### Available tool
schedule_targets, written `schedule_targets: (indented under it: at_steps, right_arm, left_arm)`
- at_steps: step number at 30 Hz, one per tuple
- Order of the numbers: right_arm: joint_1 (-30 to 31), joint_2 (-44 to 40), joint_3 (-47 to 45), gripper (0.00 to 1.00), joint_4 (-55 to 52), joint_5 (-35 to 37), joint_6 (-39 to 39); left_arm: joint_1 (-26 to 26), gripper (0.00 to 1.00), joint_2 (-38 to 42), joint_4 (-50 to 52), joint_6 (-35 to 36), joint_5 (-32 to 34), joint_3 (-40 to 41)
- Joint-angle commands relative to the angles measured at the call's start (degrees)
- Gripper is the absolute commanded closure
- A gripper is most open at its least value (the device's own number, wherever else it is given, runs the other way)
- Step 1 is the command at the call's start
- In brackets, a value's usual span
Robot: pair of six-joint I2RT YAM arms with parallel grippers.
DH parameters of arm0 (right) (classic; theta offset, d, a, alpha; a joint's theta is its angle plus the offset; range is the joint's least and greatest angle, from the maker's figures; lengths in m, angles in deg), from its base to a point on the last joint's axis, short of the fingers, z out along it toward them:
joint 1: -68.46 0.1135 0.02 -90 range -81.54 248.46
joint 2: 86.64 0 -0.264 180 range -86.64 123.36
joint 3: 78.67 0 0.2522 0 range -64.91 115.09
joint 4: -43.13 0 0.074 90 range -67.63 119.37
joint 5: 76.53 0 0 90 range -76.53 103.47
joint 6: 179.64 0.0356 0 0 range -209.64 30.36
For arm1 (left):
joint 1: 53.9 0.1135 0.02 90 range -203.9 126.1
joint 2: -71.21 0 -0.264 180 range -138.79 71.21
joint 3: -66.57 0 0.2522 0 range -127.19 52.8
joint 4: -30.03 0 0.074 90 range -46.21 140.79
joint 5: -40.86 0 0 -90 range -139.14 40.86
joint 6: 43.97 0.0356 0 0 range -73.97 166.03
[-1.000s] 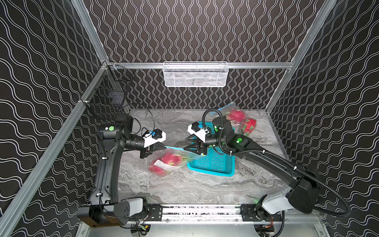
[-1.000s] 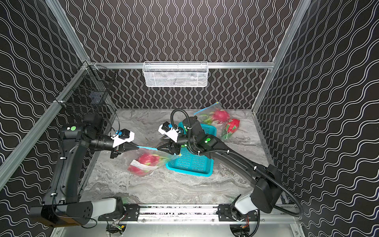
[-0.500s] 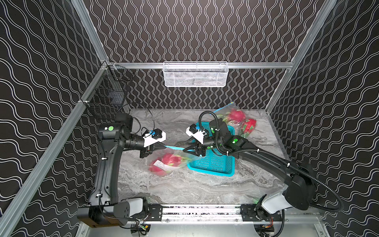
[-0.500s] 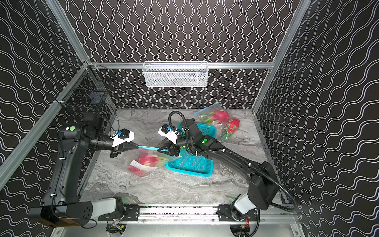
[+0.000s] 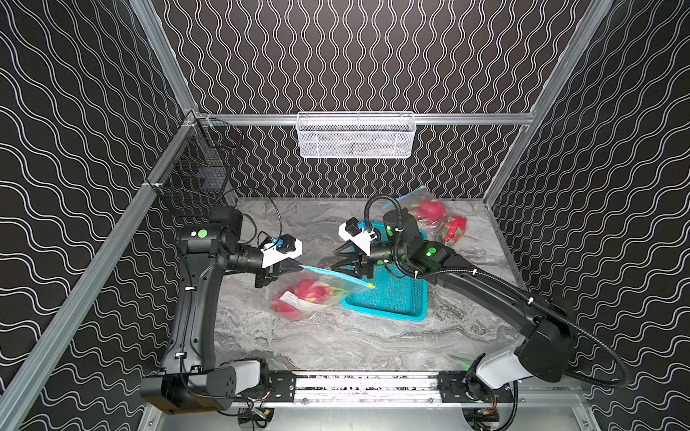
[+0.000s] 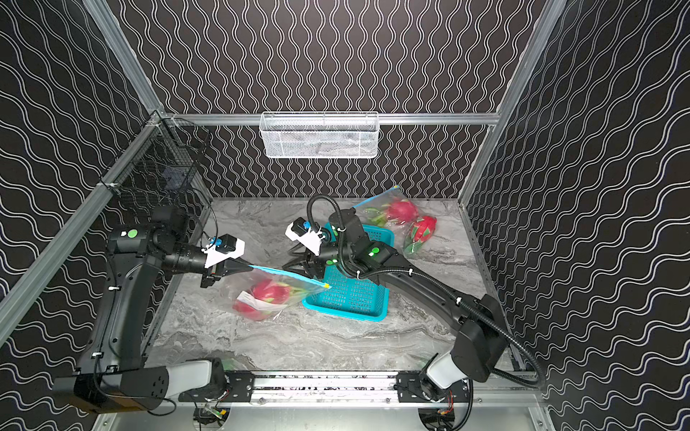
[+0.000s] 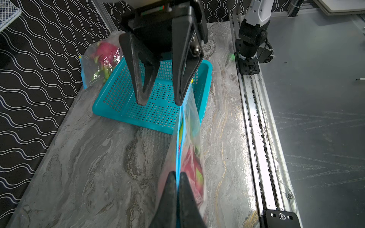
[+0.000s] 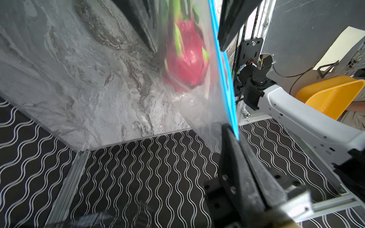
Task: Open the zip-top bag and take out the dragon fruit
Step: Open the zipper of the food storage bag at the center of the board.
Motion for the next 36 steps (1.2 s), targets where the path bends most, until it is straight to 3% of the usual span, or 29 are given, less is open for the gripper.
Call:
schedule_targets:
  at_steps: [1, 9, 15, 24, 26, 30, 31, 33, 34, 35, 36]
  right_arm:
    - [0.3, 0.2, -0.9, 0.51, 0.4, 0.2, 0.2]
    - [0.4, 0.6, -1.5, 0.51, -0.5, 1.3, 0.0]
    - [0.6, -1.6, -3.8, 0.44, 1.9, 0.8, 0.5]
    - [4.5, 1.1, -3.1, 0.42, -1.7, 9.0, -2.0]
    - [4.8, 1.6, -3.0, 0.46, -1.0, 10.7, -1.4]
    - [4.8, 2.4, -2.7, 0.66, 1.3, 12.0, 0.8]
    - [4.8, 2.7, -2.5, 0.76, 1.9, 12.7, 1.4]
    - [5.0, 3.1, -2.2, 1.0, 2.7, 15.0, 2.7]
    - [5.1, 2.9, -2.2, 1.0, 3.5, 16.7, 3.5]
    - [5.4, 2.5, -2.4, 1.0, 4.7, 18.6, 4.7]
    - [5.7, 2.2, -2.5, 1.0, 5.2, 19.9, 5.2]
  left_arm:
    - [0.0, 1.0, 0.2, 1.1, 0.0, -1.1, -0.1]
    - [0.0, 1.0, 0.4, 0.7, -0.2, -1.1, -0.2]
    - [0.0, 1.0, 0.4, 0.6, -0.3, -0.7, 0.1]
    - [0.0, 1.0, 0.5, 0.7, -0.6, -1.0, -0.1]
    - [0.0, 1.0, 0.6, 1.1, -0.3, -0.8, 0.1]
    - [-0.1, 1.0, 0.7, 1.3, -0.6, -0.7, 0.0]
    - [-0.1, 0.92, 0.8, 1.1, -1.3, -0.9, 0.0]
    - [-0.1, 0.48, 1.1, -0.4, -4.4, -1.3, -0.1]
    - [-0.1, 0.3, 1.4, -1.2, -6.0, -1.7, -0.2]
    - [-0.1, 0.2, 1.8, -2.5, -8.4, -2.4, -0.6]
    - [-0.1, 0.17, 2.0, -4.3, -11.9, -3.3, -1.1]
